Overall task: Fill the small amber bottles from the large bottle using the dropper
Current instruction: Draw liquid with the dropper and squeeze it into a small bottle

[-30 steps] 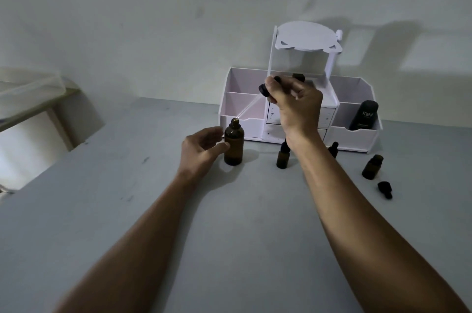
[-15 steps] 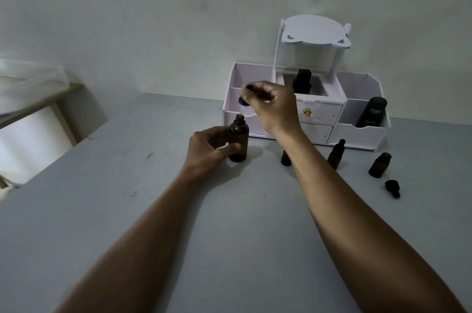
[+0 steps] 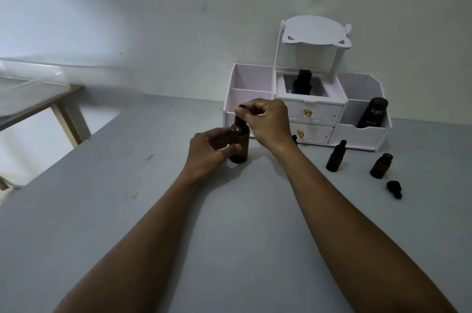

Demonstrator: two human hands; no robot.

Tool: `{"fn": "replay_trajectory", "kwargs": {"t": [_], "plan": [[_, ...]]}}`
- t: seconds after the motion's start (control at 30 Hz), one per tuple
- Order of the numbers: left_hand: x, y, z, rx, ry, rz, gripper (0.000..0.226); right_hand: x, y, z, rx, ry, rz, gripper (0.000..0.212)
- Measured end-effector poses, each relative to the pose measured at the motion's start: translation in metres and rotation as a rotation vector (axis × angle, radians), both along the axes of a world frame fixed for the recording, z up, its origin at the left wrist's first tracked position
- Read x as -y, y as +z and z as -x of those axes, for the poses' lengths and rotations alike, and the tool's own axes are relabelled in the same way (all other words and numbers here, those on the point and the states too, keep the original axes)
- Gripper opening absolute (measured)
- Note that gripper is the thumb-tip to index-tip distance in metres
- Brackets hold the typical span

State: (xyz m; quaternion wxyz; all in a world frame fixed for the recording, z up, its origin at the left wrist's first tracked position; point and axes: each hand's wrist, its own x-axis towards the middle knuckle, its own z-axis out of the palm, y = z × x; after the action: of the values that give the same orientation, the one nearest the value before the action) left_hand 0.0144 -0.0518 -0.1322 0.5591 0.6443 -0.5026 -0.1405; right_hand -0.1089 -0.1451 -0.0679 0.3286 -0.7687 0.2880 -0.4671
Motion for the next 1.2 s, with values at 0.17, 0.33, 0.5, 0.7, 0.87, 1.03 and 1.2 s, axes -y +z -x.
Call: {"fn": "replay_trajectory", "kwargs": {"t": [0.17, 0.33, 0.5, 0.7, 0.87, 1.03, 1.2], "plan": [[0.0, -0.001, -0.001, -0.009, -0.004, 0.011, 0.05, -0.001, 0.001, -0.002, 0.008, -0.03, 0.002, 0.015], [-0.001, 0.0, -0.001, -0.021, -0.009, 0.025, 0.049, -0.002, 0.002, -0.003, 0.008, -0.029, 0.007, 0.014], [-0.001, 0.001, -0.001, -0.033, -0.004, 0.019, 0.05, -0.005, 0.005, 0.0, 0.017, -0.021, 0.008, 0.015], [-0.003, 0.003, 0.003, -0.057, 0.016, 0.016, 0.05, -0.008, 0.028, 0.002, 0.056, -0.009, 0.018, 0.02], [-0.004, 0.009, 0.017, 0.03, 0.31, 0.205, 0.049, -0.008, 0.067, 0.011, 0.174, 0.007, 0.077, 0.02], [-0.009, 0.025, 0.052, 0.145, 0.38, 0.448, 0.028, -0.005, 0.106, 0.047, 0.321, 0.005, 0.124, 0.015], [-0.002, 0.028, 0.106, 0.177, 0.188, 0.48, 0.025, 0.005, 0.125, 0.108, 0.39, -0.062, 0.167, 0.006]]}}
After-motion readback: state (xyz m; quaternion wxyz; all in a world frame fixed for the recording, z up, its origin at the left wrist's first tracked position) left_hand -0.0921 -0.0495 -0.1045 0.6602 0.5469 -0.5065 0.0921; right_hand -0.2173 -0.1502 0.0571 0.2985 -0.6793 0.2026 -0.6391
